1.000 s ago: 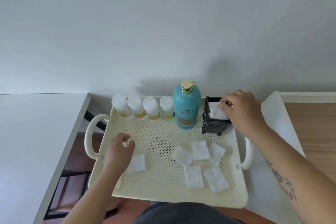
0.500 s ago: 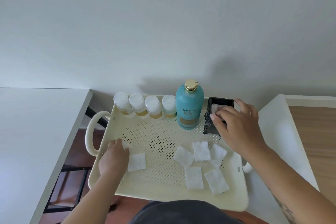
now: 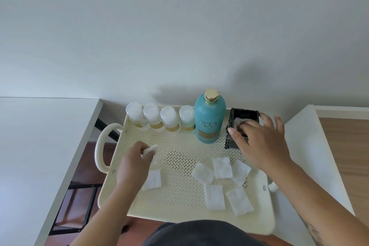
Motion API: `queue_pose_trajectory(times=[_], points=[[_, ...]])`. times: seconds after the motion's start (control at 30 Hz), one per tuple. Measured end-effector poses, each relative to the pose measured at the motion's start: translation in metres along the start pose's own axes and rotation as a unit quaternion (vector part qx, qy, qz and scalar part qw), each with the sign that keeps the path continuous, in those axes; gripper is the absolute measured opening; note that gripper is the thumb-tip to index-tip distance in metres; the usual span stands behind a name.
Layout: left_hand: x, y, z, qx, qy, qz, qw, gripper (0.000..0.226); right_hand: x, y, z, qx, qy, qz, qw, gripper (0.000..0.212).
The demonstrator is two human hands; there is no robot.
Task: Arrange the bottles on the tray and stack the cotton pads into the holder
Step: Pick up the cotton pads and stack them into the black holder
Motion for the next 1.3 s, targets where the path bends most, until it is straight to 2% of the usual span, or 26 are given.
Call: queue_pose_trajectory(times=[0.13,0.17,0.2,0.23,0.3,0.37,0.47,0.63,0.7,0.8,0.87,0.97,1.07,1.3], points=[[0.010,0.029,0.008,-0.033,-0.080,0.190,0.978,0.022,-0.033,-0.011,0.016,-0.018,0.180,-0.079,0.980,0.033],[0.013,0.038,0.012,-0.036,-0.106,0.230,0.967,0.024,-0.036,-0.017,0.021,-0.032,0.196,-0.118,0.973,0.030],[0.016,0.049,0.015,-0.034,-0.128,0.269,0.954,0.024,-0.035,-0.026,0.024,-0.046,0.174,-0.174,0.968,0.029],[0.017,0.059,0.020,-0.028,-0.149,0.305,0.940,0.024,-0.028,-0.036,0.028,-0.049,0.116,-0.244,0.962,0.030],[0.020,0.078,0.028,-0.010,-0.187,0.354,0.916,0.026,-0.009,-0.057,0.036,-0.016,-0.020,-0.382,0.924,0.037],[0.022,0.090,0.035,0.008,-0.214,0.363,0.907,0.025,0.005,-0.070,0.041,0.035,-0.093,-0.450,0.887,0.035],[0.025,0.100,0.039,0.032,-0.238,0.363,0.900,0.018,0.013,-0.075,0.041,0.071,-0.125,-0.496,0.857,0.014],[0.019,0.092,0.037,0.033,-0.220,0.372,0.901,0.022,0.008,-0.075,0.039,0.076,-0.116,-0.504,0.852,0.009],[0.014,0.074,0.031,0.011,-0.180,0.339,0.923,0.027,0.002,-0.070,0.036,0.076,-0.091,-0.499,0.858,0.010],[0.009,0.037,0.022,-0.013,-0.121,0.180,0.976,0.018,-0.014,-0.056,0.028,0.060,-0.023,-0.477,0.877,0.009],[0.009,0.017,0.019,-0.009,-0.111,0.080,0.991,0.015,-0.027,-0.041,0.022,0.058,0.040,-0.444,0.893,0.007],[0.019,-0.006,0.021,0.007,-0.122,-0.036,0.992,0.026,-0.037,-0.018,0.013,0.084,0.109,-0.390,0.910,0.012],[0.029,-0.018,0.022,0.015,-0.131,-0.114,0.985,0.031,-0.037,0.001,0.009,0.128,0.145,-0.368,0.909,0.015],[0.037,-0.024,0.020,0.052,-0.130,-0.200,0.970,0.022,-0.030,0.010,0.005,0.158,0.160,-0.283,0.932,0.009]])
Point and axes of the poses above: each hand's wrist, its own z-axis away from the middle knuckle, its own x-axis out of the palm, y = z × x, the point moved 7 cm from there along -z, towards the middle knuckle, and after that the axes turned 4 degrees about -z, right-handed, at the moved point
